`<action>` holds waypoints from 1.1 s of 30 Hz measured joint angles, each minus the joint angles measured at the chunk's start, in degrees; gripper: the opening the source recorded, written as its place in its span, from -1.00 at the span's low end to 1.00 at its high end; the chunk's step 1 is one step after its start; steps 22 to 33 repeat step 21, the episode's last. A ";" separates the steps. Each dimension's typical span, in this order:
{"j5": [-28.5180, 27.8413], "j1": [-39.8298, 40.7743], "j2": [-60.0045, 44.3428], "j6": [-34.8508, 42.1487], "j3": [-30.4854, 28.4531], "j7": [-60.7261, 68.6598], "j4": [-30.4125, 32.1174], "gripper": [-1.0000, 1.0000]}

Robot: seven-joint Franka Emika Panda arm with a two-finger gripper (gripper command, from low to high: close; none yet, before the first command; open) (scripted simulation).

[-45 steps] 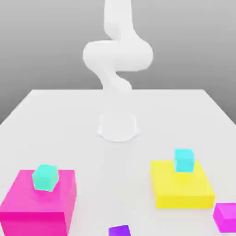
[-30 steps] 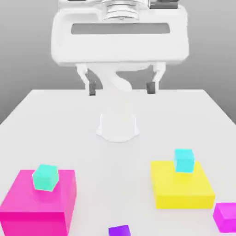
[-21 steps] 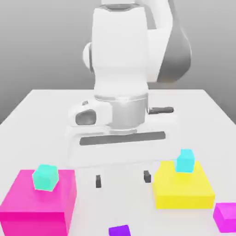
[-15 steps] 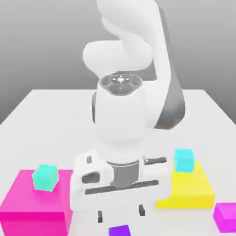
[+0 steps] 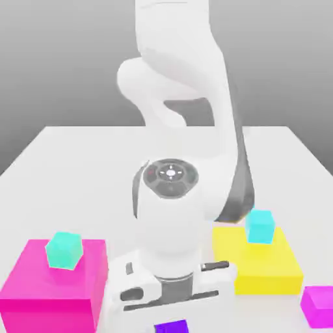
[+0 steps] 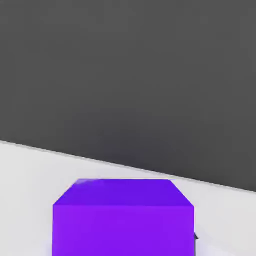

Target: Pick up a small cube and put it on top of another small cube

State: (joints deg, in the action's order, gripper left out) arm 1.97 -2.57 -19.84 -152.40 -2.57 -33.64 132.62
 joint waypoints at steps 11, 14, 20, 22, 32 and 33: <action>-2.48 11.38 22.79 13.40 -9.52 -23.44 9.25 -1.00; -3.86 13.95 26.77 14.87 -10.18 -29.38 11.65 -1.00; -2.22 13.93 21.20 7.13 -10.58 -29.05 13.93 1.00; -2.22 13.93 21.20 7.13 -10.58 -29.05 13.93 1.00; -2.22 13.93 21.20 7.13 -10.58 -29.05 13.93 1.00; -2.22 13.93 21.20 7.13 -10.58 -29.05 13.93 1.00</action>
